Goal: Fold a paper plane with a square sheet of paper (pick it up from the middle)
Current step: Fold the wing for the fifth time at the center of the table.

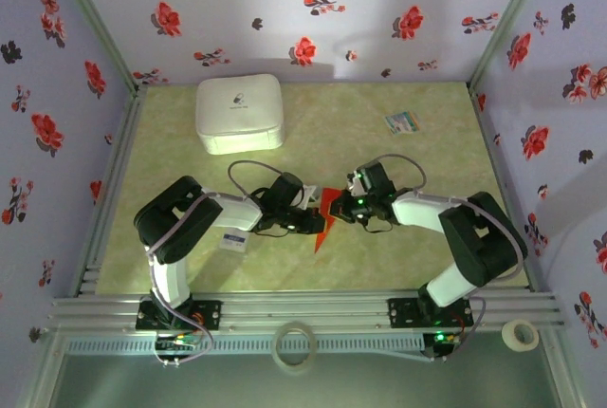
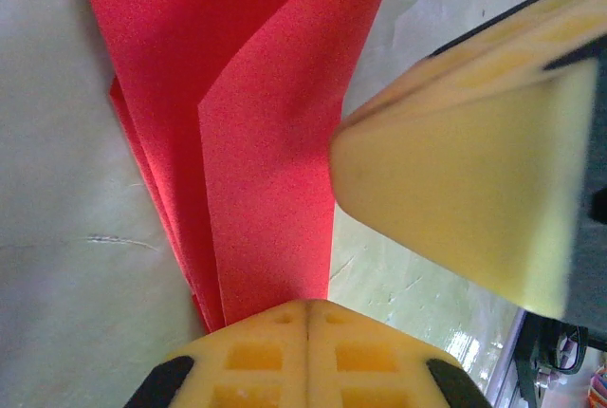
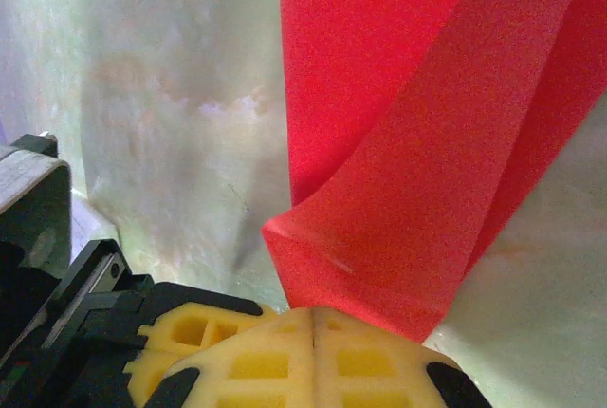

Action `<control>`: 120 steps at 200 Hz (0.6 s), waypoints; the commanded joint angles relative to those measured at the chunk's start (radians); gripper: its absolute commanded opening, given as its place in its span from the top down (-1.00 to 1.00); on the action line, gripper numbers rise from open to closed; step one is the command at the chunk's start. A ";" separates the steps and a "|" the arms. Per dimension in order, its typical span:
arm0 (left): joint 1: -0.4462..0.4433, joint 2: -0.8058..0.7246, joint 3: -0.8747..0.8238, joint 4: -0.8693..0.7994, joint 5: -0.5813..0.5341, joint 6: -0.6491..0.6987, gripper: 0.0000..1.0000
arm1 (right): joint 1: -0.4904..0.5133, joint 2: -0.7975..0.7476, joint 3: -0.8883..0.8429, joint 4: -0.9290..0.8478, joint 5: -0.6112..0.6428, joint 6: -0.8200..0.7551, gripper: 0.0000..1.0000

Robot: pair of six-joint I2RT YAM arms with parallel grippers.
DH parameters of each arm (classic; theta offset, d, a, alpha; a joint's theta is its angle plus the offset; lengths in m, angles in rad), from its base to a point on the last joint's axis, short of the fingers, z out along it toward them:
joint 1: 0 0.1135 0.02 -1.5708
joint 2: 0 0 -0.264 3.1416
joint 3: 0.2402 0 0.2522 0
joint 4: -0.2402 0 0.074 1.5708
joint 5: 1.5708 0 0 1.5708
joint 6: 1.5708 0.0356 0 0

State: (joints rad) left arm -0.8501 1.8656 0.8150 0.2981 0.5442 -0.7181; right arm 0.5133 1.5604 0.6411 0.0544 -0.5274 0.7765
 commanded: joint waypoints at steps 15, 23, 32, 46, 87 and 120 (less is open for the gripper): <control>-0.006 0.051 -0.053 -0.221 0.030 0.016 1.00 | 0.004 0.076 0.047 0.034 0.025 -0.020 0.88; -0.006 0.052 -0.053 -0.221 0.028 0.017 1.00 | 0.001 0.094 0.057 0.016 0.043 -0.033 0.88; -0.006 0.053 -0.056 -0.221 0.024 0.015 1.00 | -0.006 0.109 0.060 0.018 0.060 -0.040 0.88; -0.006 0.054 -0.061 -0.221 0.023 0.013 1.00 | -0.028 0.140 0.052 0.042 0.064 -0.032 0.89; -0.006 0.052 -0.079 -0.220 0.016 0.013 1.00 | -0.090 0.167 0.018 0.137 0.026 0.011 0.88; -0.006 0.056 -0.081 -0.221 0.013 0.012 1.00 | -0.108 0.172 0.044 0.103 0.019 -0.006 0.87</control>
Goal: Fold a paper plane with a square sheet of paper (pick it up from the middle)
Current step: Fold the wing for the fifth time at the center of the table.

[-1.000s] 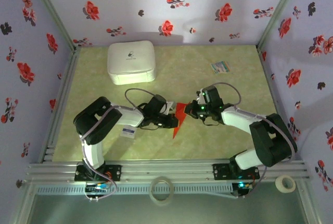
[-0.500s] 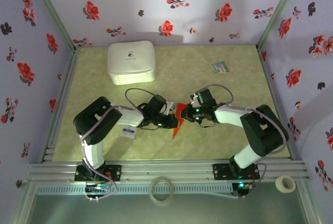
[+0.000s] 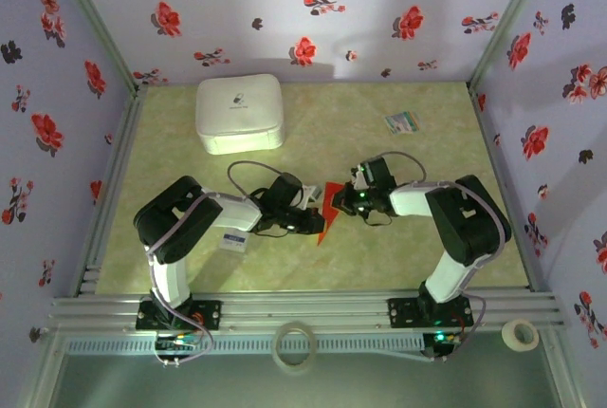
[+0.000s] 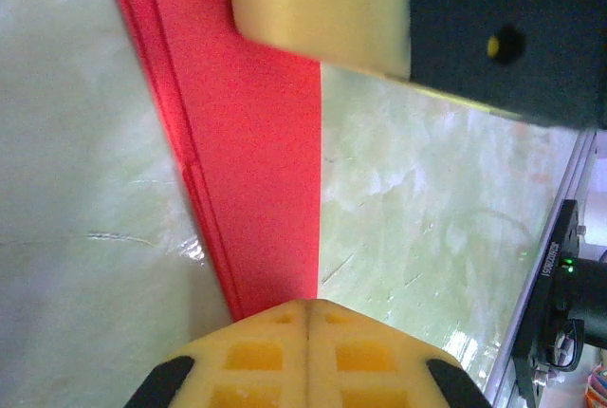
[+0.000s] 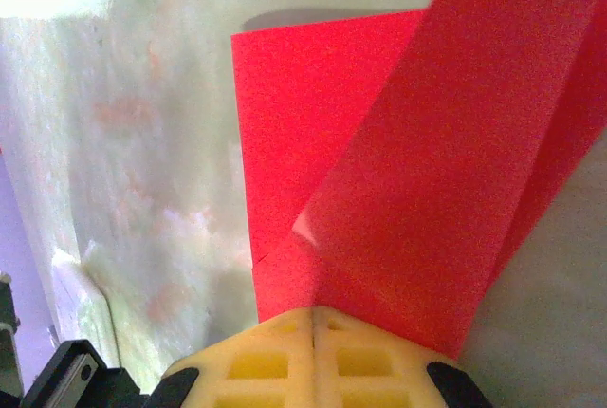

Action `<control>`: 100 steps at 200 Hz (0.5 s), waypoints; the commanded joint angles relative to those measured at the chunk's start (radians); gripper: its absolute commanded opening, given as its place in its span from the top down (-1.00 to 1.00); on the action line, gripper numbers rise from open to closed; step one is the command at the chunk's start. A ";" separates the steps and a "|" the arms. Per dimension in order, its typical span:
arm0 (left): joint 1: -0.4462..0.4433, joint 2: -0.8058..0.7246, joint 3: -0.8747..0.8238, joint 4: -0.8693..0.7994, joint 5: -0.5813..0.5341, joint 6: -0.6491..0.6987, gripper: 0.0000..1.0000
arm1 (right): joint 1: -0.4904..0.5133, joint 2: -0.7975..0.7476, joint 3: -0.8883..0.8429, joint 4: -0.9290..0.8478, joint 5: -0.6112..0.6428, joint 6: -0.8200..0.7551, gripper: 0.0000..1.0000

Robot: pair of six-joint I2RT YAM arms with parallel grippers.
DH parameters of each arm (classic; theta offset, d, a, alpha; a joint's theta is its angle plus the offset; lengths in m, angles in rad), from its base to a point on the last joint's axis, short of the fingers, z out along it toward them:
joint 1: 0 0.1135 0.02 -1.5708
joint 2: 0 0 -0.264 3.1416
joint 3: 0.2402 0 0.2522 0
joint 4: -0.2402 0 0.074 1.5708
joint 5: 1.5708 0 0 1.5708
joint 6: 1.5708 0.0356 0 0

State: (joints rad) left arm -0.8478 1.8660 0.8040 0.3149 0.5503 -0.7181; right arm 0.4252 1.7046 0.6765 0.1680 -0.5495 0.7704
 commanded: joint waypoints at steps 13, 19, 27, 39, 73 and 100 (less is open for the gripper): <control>-0.009 0.035 -0.076 -0.229 0.001 0.002 1.00 | -0.020 0.028 0.018 -0.032 0.041 0.000 0.88; -0.008 0.014 -0.078 -0.228 -0.004 -0.002 1.00 | -0.020 0.026 0.014 -0.029 0.034 0.005 0.88; -0.008 -0.017 -0.077 -0.233 -0.011 -0.005 1.00 | -0.019 0.024 0.005 -0.022 0.029 0.014 0.89; -0.008 -0.079 -0.076 -0.247 -0.030 -0.010 1.00 | -0.019 0.017 -0.007 -0.020 0.029 0.025 0.90; -0.004 -0.221 -0.039 -0.275 -0.051 -0.017 1.00 | -0.016 -0.007 -0.031 -0.012 0.016 0.054 0.93; 0.000 -0.218 0.021 -0.279 -0.038 -0.021 1.00 | -0.001 -0.031 -0.042 -0.019 0.017 0.079 0.94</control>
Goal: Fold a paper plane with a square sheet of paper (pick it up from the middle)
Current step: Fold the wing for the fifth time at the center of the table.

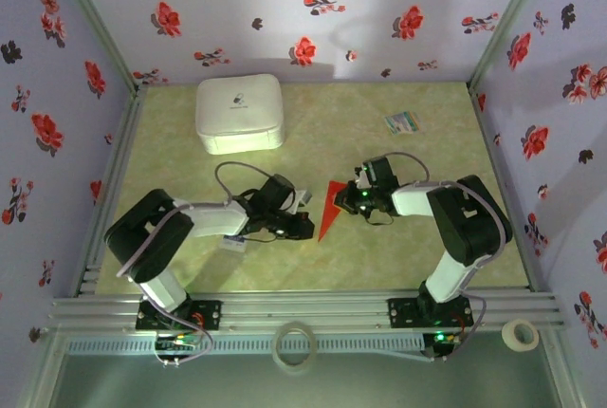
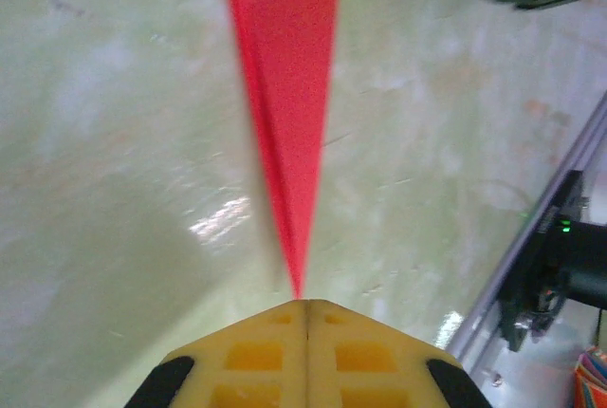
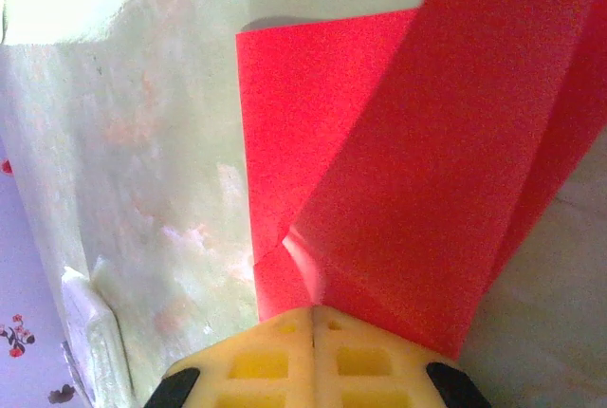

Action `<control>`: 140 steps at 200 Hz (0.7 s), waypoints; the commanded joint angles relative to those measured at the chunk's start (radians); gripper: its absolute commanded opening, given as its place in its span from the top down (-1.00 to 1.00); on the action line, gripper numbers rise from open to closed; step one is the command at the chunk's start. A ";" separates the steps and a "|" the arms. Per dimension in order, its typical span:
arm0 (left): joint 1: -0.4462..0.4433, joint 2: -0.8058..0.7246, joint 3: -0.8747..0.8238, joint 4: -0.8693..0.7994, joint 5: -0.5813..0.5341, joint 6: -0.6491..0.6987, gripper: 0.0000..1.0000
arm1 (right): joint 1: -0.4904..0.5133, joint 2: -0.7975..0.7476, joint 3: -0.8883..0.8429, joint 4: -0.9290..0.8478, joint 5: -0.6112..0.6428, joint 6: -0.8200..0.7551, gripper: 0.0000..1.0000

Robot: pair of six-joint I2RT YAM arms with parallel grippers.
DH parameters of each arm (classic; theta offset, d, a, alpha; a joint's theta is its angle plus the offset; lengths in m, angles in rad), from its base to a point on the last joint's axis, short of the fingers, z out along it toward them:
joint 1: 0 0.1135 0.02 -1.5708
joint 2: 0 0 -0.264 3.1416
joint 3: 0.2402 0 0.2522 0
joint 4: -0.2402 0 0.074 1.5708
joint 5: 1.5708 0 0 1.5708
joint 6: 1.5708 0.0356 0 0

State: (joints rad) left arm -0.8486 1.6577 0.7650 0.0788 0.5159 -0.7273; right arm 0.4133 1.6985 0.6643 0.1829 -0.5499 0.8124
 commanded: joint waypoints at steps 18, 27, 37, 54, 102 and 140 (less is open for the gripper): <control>0.002 0.040 0.106 -0.028 0.011 -0.028 1.00 | 0.026 -0.031 -0.035 -0.040 0.020 0.050 0.95; 0.000 0.063 0.125 -0.017 0.014 -0.039 1.00 | 0.035 -0.037 -0.038 -0.043 0.023 0.059 0.96; -0.002 0.087 0.141 -0.003 0.017 -0.048 1.00 | 0.046 -0.043 -0.041 -0.051 0.032 0.074 0.95; -0.001 0.117 0.155 0.006 0.020 -0.062 1.00 | 0.063 -0.061 -0.055 -0.052 0.045 0.102 0.95; -0.007 0.185 0.176 0.029 0.027 -0.096 1.00 | 0.081 -0.089 -0.070 -0.031 0.050 0.137 0.95; -0.026 0.236 0.229 -0.020 -0.004 -0.091 1.00 | 0.081 -0.095 -0.069 -0.040 0.057 0.137 0.96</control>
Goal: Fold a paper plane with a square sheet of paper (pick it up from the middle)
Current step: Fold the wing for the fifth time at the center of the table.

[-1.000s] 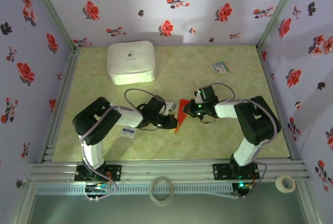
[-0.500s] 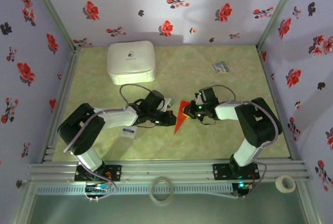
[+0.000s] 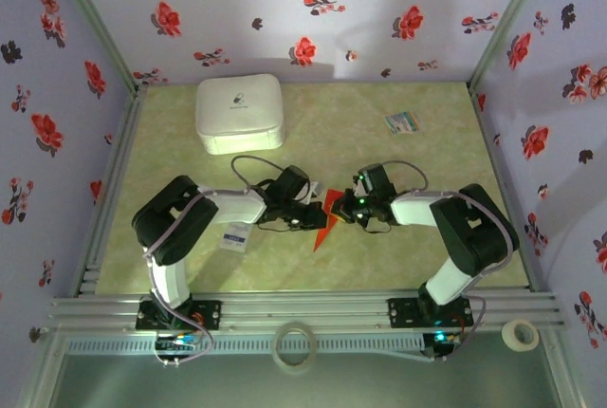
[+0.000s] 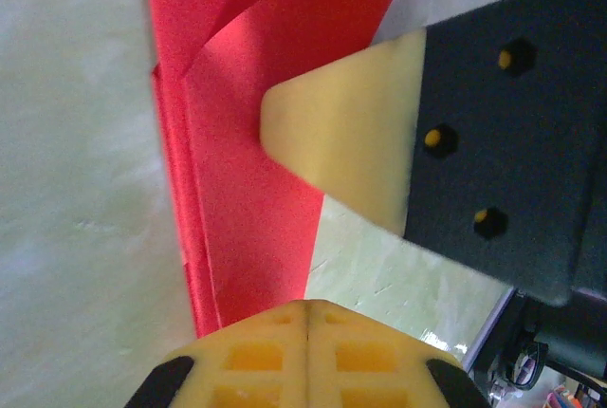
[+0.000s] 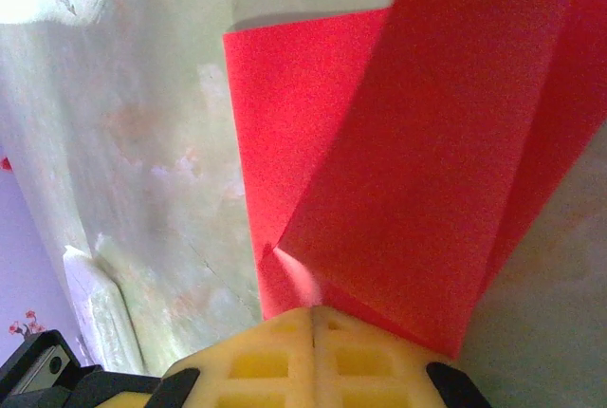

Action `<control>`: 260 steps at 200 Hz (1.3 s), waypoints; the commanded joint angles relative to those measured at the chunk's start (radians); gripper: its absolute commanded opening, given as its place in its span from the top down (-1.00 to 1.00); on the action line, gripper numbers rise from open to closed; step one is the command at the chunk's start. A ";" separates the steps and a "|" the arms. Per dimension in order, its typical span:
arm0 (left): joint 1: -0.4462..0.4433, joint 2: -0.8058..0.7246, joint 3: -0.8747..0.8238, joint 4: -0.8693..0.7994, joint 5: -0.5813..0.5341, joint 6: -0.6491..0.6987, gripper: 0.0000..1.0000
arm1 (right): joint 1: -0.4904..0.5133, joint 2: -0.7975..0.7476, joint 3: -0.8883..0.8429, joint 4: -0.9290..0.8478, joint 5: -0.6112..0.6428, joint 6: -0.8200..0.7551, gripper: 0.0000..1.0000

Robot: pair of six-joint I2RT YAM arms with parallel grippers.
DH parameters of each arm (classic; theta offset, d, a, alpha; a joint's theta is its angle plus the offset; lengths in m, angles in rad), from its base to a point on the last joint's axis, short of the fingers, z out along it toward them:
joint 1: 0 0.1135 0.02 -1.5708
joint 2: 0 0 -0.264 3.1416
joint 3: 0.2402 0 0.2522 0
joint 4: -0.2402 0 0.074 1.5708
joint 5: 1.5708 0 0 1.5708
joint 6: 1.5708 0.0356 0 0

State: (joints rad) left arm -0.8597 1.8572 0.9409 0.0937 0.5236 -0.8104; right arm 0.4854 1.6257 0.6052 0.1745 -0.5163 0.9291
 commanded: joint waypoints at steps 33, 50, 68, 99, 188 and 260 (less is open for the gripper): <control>-0.027 0.063 0.079 -0.076 -0.063 0.001 1.00 | 0.009 -0.010 -0.015 -0.025 0.022 0.024 0.96; -0.029 0.082 0.092 -0.136 -0.106 0.011 1.00 | 0.009 -0.007 -0.013 -0.026 0.023 0.021 0.95; -0.037 0.101 0.093 -0.191 -0.149 0.022 1.00 | 0.009 0.004 -0.009 -0.032 0.027 0.010 0.95; -0.055 0.123 0.071 -0.226 -0.172 0.023 1.00 | 0.008 0.026 0.003 -0.051 0.038 -0.012 0.96; -0.068 0.123 -0.025 -0.179 -0.157 0.010 1.00 | -0.078 0.052 0.048 -0.088 0.053 -0.108 0.93; -0.068 0.128 -0.044 -0.142 -0.137 0.004 1.00 | -0.160 0.072 0.070 -0.088 0.052 -0.144 0.93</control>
State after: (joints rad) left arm -0.9043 1.9137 0.9638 0.1303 0.4179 -0.8066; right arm 0.3721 1.6680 0.6537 0.1112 -0.5575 0.8204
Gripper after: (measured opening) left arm 0.046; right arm 0.058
